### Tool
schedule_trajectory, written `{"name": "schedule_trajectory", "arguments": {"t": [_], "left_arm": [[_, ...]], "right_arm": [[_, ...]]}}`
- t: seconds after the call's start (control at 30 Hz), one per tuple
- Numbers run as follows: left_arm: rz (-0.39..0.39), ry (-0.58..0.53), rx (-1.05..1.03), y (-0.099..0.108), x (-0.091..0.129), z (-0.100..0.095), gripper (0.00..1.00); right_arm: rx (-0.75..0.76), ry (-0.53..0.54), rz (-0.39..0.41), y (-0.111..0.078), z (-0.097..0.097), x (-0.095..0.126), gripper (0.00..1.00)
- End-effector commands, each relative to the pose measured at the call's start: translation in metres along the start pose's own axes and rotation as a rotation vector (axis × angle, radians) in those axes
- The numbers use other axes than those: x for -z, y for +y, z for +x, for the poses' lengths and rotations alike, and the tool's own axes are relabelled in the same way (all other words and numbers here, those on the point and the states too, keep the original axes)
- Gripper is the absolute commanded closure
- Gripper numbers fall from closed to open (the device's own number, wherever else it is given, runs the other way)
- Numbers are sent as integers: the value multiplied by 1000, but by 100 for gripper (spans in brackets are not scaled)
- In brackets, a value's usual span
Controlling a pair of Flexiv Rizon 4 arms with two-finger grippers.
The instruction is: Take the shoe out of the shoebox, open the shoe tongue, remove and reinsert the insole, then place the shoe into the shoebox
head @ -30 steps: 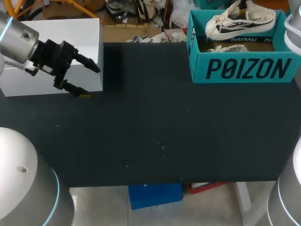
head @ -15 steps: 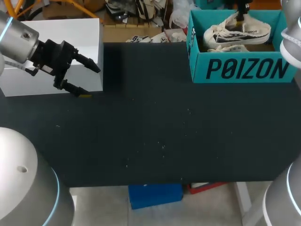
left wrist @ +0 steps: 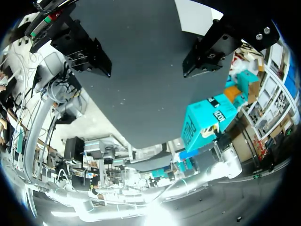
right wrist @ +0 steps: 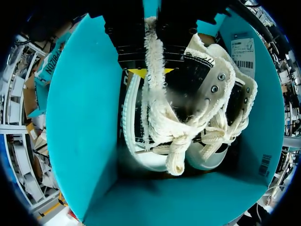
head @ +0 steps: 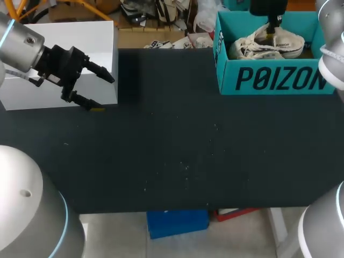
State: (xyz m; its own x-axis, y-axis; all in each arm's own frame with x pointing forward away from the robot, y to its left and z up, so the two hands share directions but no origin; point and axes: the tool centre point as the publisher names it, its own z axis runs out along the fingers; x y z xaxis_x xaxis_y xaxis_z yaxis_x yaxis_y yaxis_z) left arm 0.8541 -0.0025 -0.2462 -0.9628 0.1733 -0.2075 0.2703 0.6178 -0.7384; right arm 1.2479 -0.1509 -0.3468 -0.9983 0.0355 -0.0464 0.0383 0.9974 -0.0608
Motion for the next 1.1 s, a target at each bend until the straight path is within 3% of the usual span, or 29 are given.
{"name": "schedule_trajectory", "arguments": {"t": [0.03, 0.1, 0.13, 0.2, 0.23, 0.43, 0.53, 0.57, 0.83, 1.1], "left_arm": [[-1, -5, -2, 1, -1, 1, 0], [-1, -5, -2, 1, -1, 1, 0], [-1, -5, -2, 1, -1, 1, 0], [-1, -5, -2, 1, -1, 1, 0], [-1, -5, -2, 1, -1, 1, 0], [-1, -5, -2, 1, -1, 1, 0], [-1, -5, -2, 1, -1, 1, 0], [-1, -5, -2, 1, -1, 1, 0], [-1, -5, -2, 1, -1, 1, 0], [-1, -5, -2, 1, -1, 1, 0]], "right_arm": [[-4, 161, 2, 1, -21, -7, 58], [-14, 152, 5, -1, -22, -4, 42], [-15, 147, 8, -1, -22, -2, 24], [-21, 141, 17, -2, -21, 3, 2], [-27, 136, 20, -4, -20, 4, 0], [-50, 107, 58, -6, 3, 35, 2], [-71, 89, 71, -6, 21, 56, 51], [-77, 83, 73, -6, 27, 64, 56], [-128, -2, 87, 5, 74, 113, 53], [-164, -75, 102, 32, 118, 138, 54]]}}
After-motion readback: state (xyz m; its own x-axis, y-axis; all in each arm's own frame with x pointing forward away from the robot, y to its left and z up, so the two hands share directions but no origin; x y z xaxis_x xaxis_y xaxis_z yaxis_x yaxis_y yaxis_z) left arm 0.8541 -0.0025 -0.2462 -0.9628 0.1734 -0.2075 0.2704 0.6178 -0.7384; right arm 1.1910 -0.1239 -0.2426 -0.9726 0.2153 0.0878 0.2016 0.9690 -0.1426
